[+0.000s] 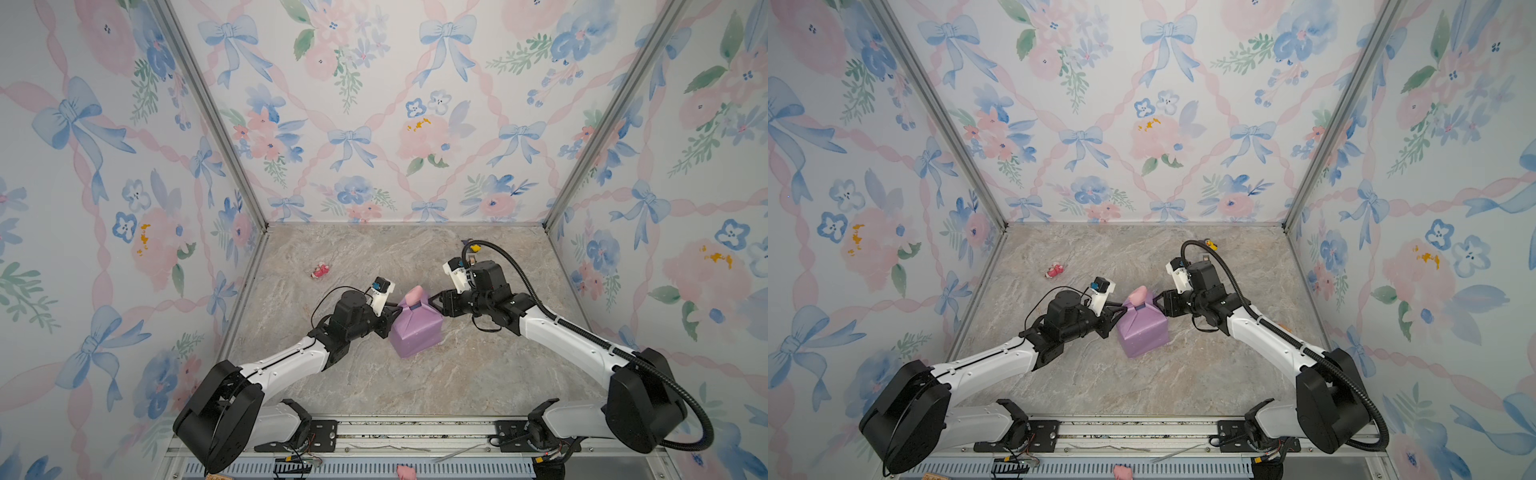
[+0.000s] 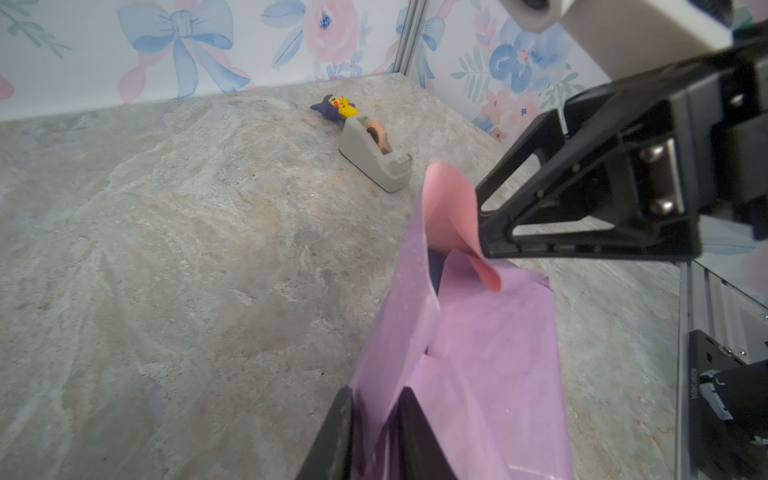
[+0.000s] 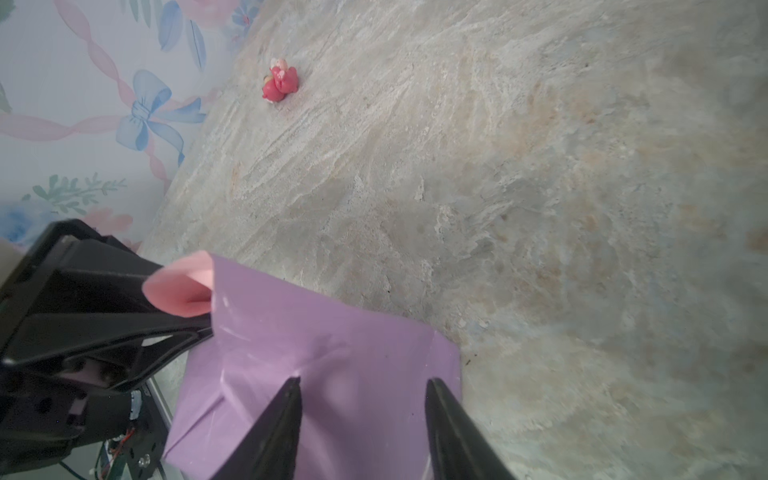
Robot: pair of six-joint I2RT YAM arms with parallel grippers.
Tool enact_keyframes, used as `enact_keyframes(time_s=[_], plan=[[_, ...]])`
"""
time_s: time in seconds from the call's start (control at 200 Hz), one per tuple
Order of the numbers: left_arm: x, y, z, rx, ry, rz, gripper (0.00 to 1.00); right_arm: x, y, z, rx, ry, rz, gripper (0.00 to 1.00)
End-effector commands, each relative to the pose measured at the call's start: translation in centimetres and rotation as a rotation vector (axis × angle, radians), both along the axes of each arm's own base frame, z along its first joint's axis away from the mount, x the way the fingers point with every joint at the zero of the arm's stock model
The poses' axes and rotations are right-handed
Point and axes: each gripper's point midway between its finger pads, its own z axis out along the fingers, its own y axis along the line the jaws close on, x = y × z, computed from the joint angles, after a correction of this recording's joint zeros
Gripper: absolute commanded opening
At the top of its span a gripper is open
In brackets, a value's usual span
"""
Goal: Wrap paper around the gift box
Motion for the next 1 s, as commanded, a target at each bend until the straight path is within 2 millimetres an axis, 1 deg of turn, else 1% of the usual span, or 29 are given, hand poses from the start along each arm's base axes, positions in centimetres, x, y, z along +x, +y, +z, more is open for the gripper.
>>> enact_keyframes(time_s=[0.0, 0.06, 0.115, 0.225, 0.37, 0.42, 0.485, 0.615, 0.725, 0.865, 0.995], plan=[[0.5, 0.0, 1.1, -0.017, -0.030, 0.023, 0.27, -1.2, 1.0, -0.5, -0.067, -0.028, 0.114, 0.51], [0.8, 0.0, 1.4, -0.018, -0.038, 0.024, 0.31, -1.6, 1.0, -1.6, -0.105, -0.014, 0.138, 0.51], [0.9, -0.2, 1.3, -0.013, -0.039, 0.013, 0.33, -1.9, 0.9, -2.6, -0.145, -0.010, 0.157, 0.50], [1.0, -0.4, 0.2, 0.003, -0.018, -0.012, 0.34, -2.3, 0.7, -3.6, -0.188, -0.012, 0.194, 0.50], [1.1, -0.1, -1.4, 0.028, 0.011, -0.029, 0.34, -2.6, 0.4, -4.5, -0.235, -0.018, 0.242, 0.51], [0.7, -0.4, -1.8, 0.025, 0.025, -0.060, 0.33, -2.6, 0.4, -4.7, -0.241, -0.016, 0.253, 0.51], [0.2, -0.9, -1.9, 0.015, 0.037, -0.109, 0.30, -2.6, 0.6, -4.8, -0.235, -0.011, 0.268, 0.51], [-1.1, -2.1, -1.6, 0.000, 0.026, -0.223, 0.22, -2.3, 1.0, -4.7, -0.208, -0.011, 0.285, 0.51], [-1.8, -2.6, -1.4, 0.006, -0.005, -0.291, 0.18, -2.1, 0.9, -5.1, -0.187, 0.003, 0.302, 0.51], [-1.6, -2.6, -1.4, 0.034, -0.042, -0.306, 0.13, -2.1, 0.3, -5.3, -0.191, 0.011, 0.336, 0.51], [-1.3, -2.7, -0.7, 0.046, -0.084, -0.313, 0.13, -2.2, 0.3, -5.1, -0.188, 0.005, 0.376, 0.51]])
